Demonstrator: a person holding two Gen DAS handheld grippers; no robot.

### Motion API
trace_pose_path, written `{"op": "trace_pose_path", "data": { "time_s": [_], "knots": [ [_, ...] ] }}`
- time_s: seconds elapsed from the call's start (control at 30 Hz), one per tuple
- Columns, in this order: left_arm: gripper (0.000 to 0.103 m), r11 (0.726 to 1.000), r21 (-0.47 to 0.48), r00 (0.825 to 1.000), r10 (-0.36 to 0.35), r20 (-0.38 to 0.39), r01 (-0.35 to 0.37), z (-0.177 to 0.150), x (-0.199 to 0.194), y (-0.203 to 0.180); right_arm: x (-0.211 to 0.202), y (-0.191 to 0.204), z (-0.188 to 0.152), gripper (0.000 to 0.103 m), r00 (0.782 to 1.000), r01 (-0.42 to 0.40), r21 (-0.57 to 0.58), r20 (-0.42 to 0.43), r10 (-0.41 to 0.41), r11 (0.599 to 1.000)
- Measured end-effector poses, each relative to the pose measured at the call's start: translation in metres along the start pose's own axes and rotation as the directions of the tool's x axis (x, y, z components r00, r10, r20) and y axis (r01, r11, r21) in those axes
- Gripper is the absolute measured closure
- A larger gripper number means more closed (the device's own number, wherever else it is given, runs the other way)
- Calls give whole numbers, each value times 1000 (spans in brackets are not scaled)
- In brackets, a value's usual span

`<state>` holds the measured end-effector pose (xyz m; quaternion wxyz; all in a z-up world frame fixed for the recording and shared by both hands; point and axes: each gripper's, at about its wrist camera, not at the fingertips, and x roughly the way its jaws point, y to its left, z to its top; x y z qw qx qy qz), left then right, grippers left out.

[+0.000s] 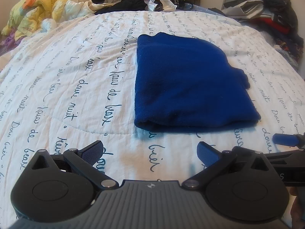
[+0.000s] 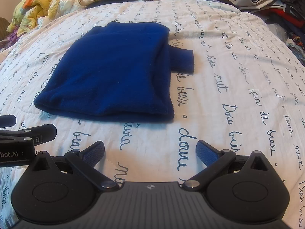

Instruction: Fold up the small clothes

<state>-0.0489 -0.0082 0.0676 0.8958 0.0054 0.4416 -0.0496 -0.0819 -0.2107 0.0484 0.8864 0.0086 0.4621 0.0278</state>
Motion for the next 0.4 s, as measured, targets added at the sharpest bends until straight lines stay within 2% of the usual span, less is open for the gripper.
{"op": "trace_pose_path", "data": {
  "time_s": [0.07,0.17,0.23,0.33,0.4],
  "knots": [
    [0,1000,0,1000,-1,8,1,-1,-1,0,0,0,0,0,1000,-2,1,-1,2,1000],
    [1,1000,1,998,4,60,-4,-4,-7,0,1,-1,1,0,1000,-8,0,-3,8,1000],
    [4,1000,-5,997,5,80,-5,-4,-9,0,1,-1,1,0,1000,-9,-1,-1,9,1000],
    [5,999,-33,998,-8,62,10,-2,-6,7,1,-3,2,0,1000,-13,2,2,13,1000],
    [1,998,-53,999,-15,48,18,-2,-4,14,1,-6,4,0,1000,-28,13,3,28,1000]
  ]
}}
